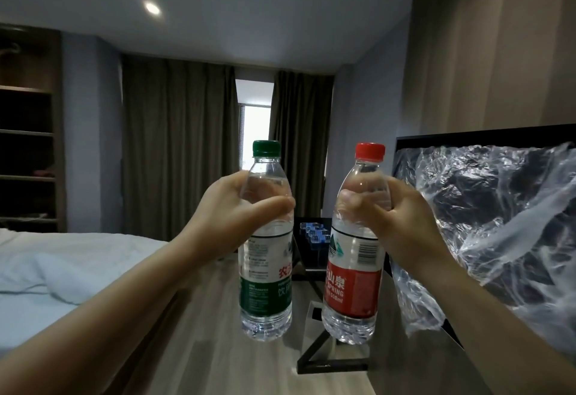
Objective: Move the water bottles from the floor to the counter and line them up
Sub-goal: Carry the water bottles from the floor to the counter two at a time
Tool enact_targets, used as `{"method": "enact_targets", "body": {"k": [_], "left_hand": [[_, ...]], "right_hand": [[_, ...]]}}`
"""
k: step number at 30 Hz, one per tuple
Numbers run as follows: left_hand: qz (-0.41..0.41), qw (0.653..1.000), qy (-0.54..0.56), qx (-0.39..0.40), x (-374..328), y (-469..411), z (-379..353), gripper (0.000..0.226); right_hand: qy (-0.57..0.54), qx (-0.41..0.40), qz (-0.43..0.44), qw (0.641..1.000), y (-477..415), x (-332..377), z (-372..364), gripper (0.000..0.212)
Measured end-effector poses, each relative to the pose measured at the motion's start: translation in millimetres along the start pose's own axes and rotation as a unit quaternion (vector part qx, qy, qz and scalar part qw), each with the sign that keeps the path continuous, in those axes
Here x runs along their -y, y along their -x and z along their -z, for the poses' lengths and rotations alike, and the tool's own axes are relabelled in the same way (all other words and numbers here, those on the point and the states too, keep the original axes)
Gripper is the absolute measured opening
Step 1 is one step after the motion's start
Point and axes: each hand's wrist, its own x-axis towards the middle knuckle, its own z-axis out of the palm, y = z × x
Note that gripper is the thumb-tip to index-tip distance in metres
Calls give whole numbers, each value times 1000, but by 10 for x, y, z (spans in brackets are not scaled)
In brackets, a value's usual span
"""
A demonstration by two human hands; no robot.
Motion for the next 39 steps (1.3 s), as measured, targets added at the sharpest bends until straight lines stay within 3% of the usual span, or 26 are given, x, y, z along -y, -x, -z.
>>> {"method": "enact_targets", "body": {"k": [15, 26, 33, 39], "left_hand": [[33, 997, 67, 30, 1893, -1446, -594, 37], [87, 993, 75, 17, 3040, -2603, -1445, 40], [83, 993, 80, 24, 3799, -3329, -1794, 28], [73, 991, 101, 50, 4545, -4068, -2033, 32]], "right_hand": [[29, -43, -59, 997, -1260, -1594, -688, 25], [57, -31, -84, 994, -2399, -2978, -844, 20], [71, -35, -89, 993, -3052, -3798, -1142, 22], [91, -69, -91, 989, -3682, -4461, -1419, 22]]}}
